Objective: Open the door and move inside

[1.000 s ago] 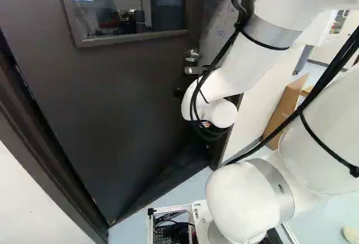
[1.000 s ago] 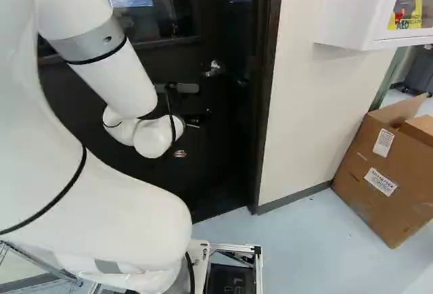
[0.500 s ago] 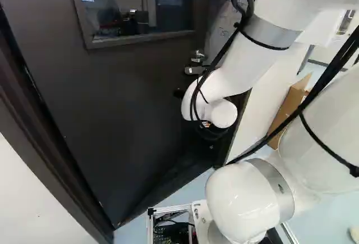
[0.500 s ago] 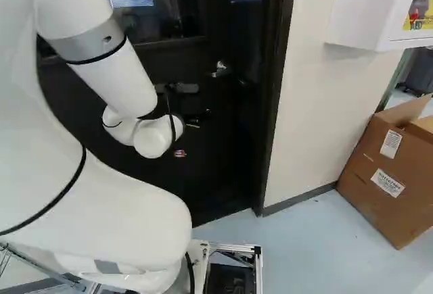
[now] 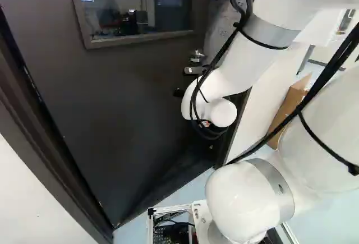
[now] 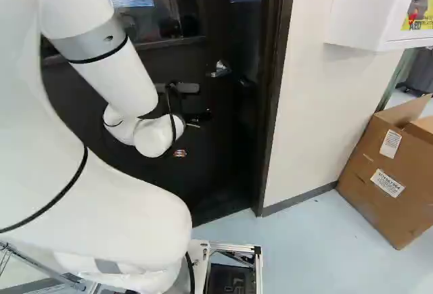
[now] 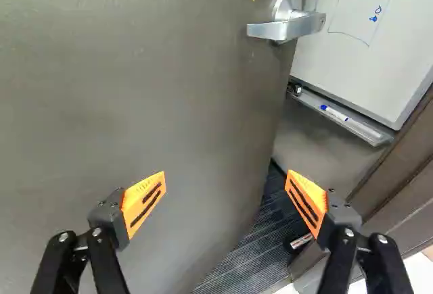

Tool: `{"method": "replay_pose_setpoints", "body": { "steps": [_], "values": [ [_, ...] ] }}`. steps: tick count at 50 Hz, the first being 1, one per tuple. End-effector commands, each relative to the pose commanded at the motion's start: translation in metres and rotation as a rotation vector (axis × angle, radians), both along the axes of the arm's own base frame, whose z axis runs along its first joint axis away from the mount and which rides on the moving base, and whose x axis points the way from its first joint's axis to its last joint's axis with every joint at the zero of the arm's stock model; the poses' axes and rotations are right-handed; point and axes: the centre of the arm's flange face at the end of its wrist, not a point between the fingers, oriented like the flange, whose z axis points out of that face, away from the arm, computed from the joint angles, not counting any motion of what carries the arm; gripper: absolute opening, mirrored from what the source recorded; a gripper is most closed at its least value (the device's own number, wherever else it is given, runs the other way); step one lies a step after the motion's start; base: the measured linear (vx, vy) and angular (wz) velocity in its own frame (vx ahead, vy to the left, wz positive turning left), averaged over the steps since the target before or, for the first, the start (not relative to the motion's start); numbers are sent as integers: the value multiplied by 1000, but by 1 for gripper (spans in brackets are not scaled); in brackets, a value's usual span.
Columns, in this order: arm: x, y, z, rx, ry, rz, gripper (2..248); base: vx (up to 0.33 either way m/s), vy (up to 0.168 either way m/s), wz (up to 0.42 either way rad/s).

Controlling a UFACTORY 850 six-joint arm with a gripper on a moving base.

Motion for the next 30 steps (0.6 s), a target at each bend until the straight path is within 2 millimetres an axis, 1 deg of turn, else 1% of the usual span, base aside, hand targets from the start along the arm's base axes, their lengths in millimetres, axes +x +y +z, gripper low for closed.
{"method": "replay_pose_setpoints", "body": {
  "steps": [14,30],
  "values": [
    [18,1,1,0,4,-3,247,0,0,0],
    [45,7,3,-1,7,4,247,0,0,0]
  ]
}}
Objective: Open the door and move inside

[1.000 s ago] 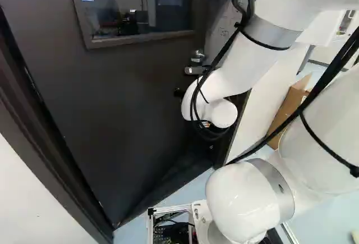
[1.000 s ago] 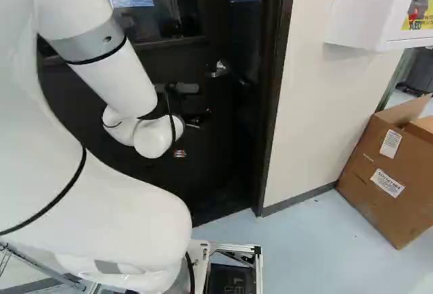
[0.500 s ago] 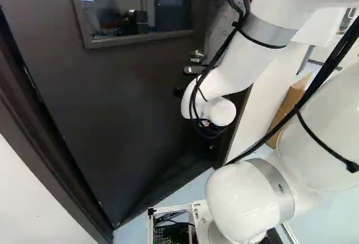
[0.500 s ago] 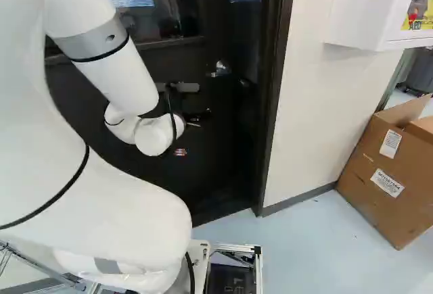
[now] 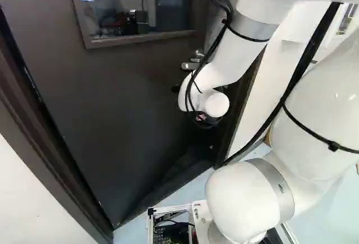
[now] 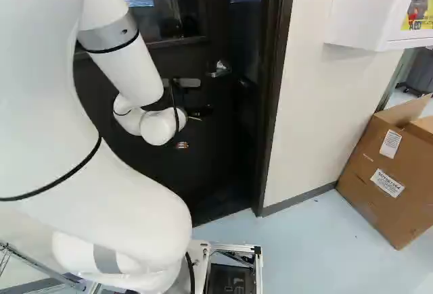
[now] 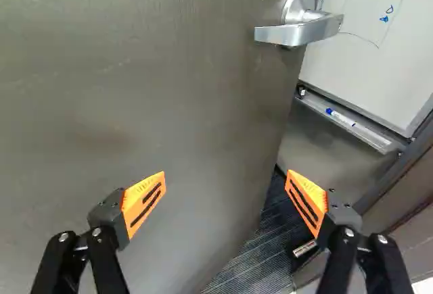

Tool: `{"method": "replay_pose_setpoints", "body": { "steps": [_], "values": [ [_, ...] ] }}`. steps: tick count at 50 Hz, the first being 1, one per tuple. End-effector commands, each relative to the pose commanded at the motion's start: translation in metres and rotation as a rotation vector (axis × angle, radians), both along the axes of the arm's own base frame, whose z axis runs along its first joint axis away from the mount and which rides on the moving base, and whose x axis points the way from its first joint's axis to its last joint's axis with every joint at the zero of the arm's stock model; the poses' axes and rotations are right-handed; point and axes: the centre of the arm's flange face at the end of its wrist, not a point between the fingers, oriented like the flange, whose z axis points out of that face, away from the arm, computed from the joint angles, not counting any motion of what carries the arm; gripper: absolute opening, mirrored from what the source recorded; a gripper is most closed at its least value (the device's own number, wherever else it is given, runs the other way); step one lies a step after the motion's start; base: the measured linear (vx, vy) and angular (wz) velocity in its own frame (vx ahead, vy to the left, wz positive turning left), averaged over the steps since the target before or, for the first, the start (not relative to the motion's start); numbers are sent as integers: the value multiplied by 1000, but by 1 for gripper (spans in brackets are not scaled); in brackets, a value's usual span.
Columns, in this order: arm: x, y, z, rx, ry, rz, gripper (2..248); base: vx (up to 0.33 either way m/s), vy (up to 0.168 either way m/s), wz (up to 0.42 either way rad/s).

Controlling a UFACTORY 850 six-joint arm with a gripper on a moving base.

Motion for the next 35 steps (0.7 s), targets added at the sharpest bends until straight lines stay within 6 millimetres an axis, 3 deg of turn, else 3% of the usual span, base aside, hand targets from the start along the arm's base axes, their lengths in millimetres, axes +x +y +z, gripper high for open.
{"method": "replay_pose_setpoints", "body": {
  "steps": [35],
  "values": [
    [49,35,1,12,-1,47,247,0,0,0]
  ]
}}
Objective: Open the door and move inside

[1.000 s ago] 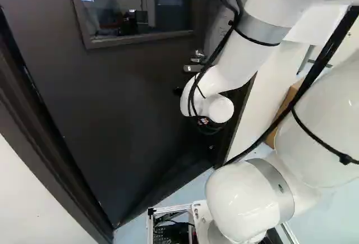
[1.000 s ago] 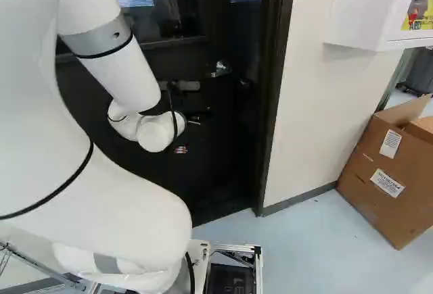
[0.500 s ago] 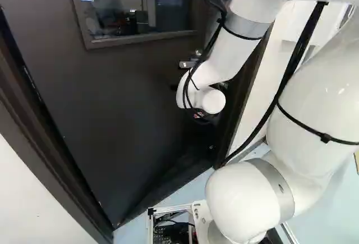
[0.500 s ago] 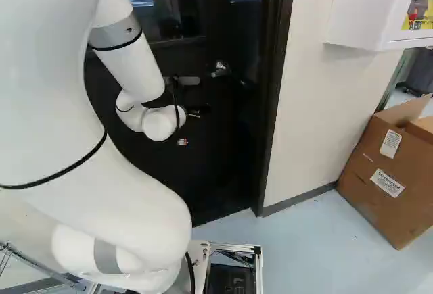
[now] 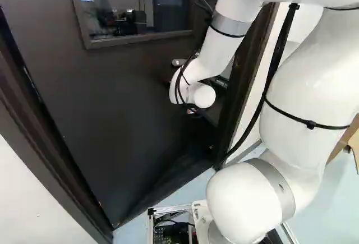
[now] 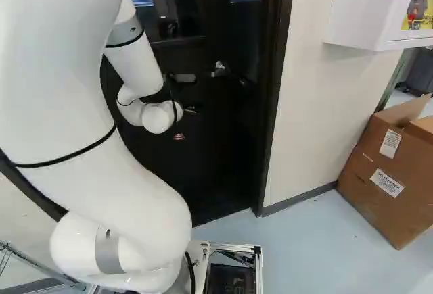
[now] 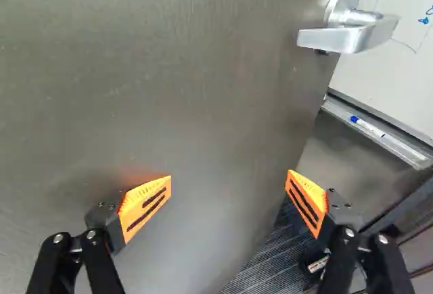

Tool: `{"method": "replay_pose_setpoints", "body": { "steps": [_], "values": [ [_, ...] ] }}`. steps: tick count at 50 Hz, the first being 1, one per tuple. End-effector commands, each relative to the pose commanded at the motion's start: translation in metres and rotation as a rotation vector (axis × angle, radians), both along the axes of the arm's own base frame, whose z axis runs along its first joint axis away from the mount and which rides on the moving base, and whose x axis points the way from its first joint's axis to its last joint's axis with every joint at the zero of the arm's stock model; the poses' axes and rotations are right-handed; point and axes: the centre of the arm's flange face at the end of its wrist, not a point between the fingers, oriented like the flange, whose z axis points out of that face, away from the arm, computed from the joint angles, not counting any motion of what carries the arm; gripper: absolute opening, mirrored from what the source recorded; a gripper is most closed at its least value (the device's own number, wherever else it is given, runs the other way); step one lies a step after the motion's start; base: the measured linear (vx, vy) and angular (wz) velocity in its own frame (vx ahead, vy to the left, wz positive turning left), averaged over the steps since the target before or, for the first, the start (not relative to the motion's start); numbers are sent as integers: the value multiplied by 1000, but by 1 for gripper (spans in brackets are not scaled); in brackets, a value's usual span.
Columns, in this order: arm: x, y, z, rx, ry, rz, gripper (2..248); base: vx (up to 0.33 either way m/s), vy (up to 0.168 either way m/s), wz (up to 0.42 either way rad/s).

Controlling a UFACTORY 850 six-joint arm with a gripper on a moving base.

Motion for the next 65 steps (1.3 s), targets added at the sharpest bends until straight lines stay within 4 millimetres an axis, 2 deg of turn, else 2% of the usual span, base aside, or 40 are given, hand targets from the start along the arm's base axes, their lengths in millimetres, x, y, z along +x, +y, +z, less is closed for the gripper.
{"method": "replay_pose_setpoints", "body": {
  "steps": [65],
  "values": [
    [64,91,-4,13,-22,142,247,0,0,0]
  ]
}}
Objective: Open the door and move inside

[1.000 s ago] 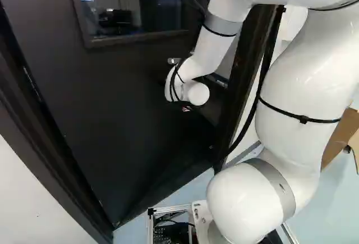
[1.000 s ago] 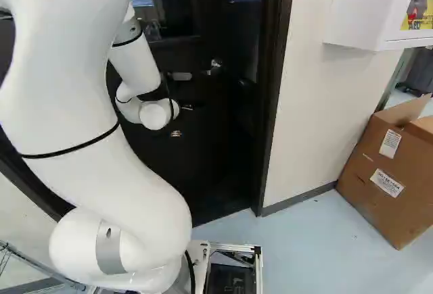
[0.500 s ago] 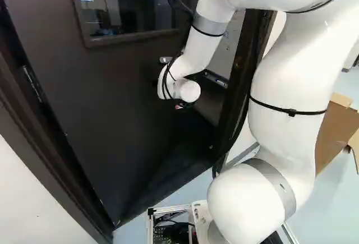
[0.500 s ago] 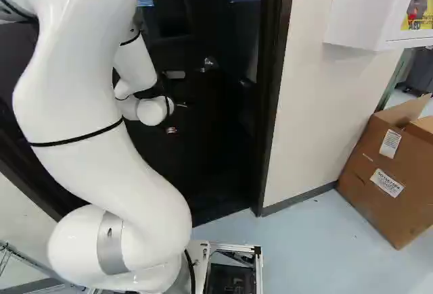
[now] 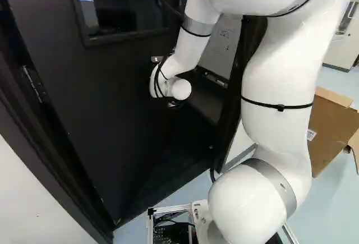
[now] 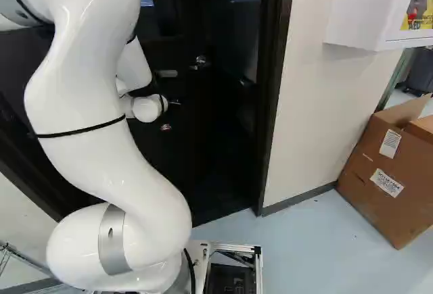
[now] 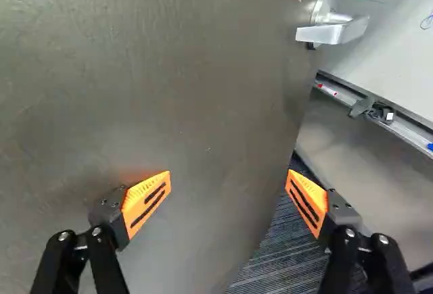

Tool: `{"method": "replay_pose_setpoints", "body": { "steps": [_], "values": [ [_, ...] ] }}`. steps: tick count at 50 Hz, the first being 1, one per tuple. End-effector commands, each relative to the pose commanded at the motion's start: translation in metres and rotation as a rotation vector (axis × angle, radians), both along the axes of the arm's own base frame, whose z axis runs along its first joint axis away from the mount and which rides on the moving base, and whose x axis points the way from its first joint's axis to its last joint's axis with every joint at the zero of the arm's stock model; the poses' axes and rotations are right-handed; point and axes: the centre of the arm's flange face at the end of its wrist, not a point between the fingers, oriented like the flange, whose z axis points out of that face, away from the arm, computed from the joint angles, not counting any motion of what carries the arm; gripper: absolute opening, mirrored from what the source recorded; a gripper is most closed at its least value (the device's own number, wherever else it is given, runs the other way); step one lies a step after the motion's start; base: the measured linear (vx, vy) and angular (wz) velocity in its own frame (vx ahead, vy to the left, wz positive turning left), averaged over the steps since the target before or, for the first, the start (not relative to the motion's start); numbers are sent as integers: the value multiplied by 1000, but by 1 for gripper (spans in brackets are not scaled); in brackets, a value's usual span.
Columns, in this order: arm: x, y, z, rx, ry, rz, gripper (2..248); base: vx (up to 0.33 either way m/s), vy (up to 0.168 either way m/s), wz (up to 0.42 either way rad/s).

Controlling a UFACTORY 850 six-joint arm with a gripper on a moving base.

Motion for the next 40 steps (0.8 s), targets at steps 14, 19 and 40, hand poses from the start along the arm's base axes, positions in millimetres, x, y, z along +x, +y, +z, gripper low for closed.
{"method": "replay_pose_setpoints", "body": {
  "steps": [14,19,40],
  "values": [
    [10,23,-1,3,-7,34,247,0,0,0],
    [14,31,-2,4,-10,45,247,0,0,0],
    [32,66,-5,10,-24,91,247,0,0,0]
  ]
}}
